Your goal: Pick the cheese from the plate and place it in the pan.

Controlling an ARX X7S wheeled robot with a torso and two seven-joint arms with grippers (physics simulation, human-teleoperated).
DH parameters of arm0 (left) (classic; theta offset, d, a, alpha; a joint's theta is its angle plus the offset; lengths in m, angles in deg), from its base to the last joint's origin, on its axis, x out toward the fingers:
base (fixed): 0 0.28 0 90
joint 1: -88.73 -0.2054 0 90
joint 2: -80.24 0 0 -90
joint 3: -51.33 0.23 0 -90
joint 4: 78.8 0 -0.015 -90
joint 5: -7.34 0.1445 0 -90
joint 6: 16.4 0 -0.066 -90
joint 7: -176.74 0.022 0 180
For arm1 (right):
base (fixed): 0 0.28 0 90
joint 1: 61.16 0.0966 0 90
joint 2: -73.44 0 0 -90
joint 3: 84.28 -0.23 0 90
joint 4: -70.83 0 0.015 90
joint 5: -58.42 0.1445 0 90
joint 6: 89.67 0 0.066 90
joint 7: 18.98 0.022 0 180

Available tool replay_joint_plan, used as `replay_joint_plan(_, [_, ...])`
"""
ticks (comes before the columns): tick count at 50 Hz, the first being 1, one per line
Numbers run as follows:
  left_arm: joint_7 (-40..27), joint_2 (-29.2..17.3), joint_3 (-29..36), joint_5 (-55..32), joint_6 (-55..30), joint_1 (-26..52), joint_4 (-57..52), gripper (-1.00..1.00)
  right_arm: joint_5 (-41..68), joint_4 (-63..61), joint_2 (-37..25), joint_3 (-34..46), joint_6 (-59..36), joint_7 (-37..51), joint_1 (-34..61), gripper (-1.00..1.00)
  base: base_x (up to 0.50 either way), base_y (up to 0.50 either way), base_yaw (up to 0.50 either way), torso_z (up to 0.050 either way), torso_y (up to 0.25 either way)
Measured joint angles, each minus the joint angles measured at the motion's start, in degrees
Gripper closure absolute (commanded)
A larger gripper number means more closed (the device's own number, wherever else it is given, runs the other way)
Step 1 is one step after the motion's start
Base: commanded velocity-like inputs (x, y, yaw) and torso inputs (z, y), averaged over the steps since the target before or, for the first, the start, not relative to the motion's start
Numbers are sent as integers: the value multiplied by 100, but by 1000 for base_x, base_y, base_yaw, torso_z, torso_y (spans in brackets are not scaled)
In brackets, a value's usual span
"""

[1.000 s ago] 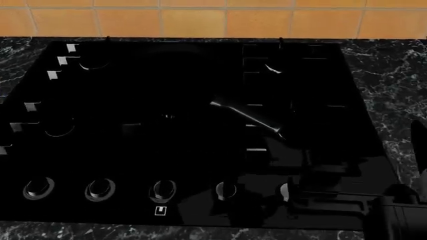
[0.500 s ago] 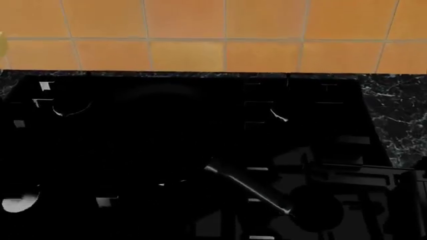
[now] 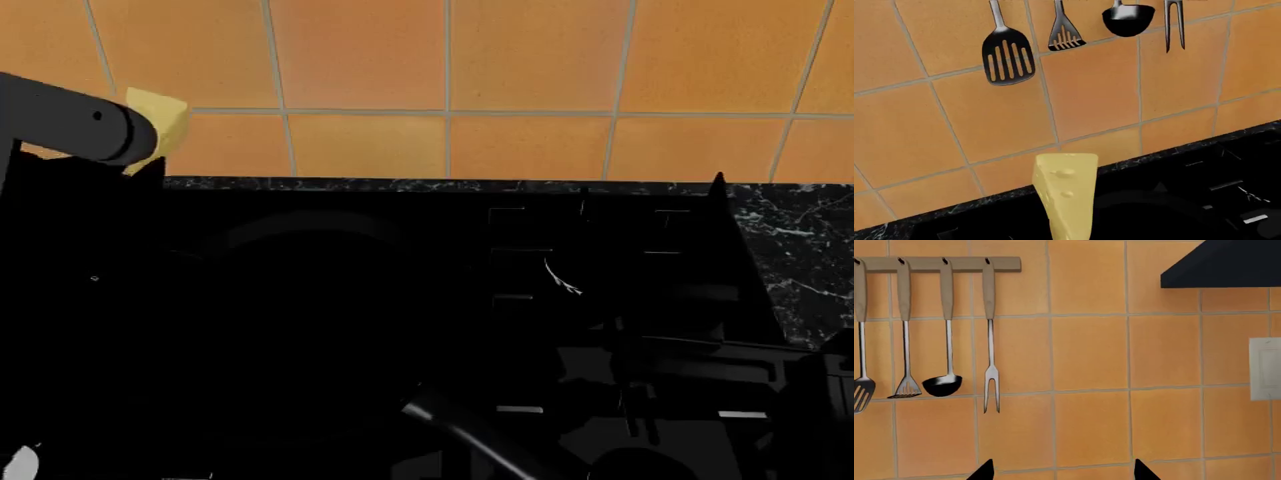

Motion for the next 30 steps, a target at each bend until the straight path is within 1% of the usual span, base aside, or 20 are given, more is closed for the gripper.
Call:
replay_joint_plan(8, [333, 192, 552, 203, 115, 24, 3, 100, -77, -4, 0, -1, 89, 17, -3, -100, -3, 0, -1, 0, 0])
replay_joint_plan(13, [424, 243, 777, 208, 114, -56, -71, 100, -92, -15, 1, -8, 118, 37, -5, -100, -2, 0, -2, 0, 0])
replay_joint_plan(30, [-120, 174, 677, -721, -288, -469, -681, 100, -35, -51, -1, -101, 165, 103, -26, -100, -1, -2, -3, 0, 0])
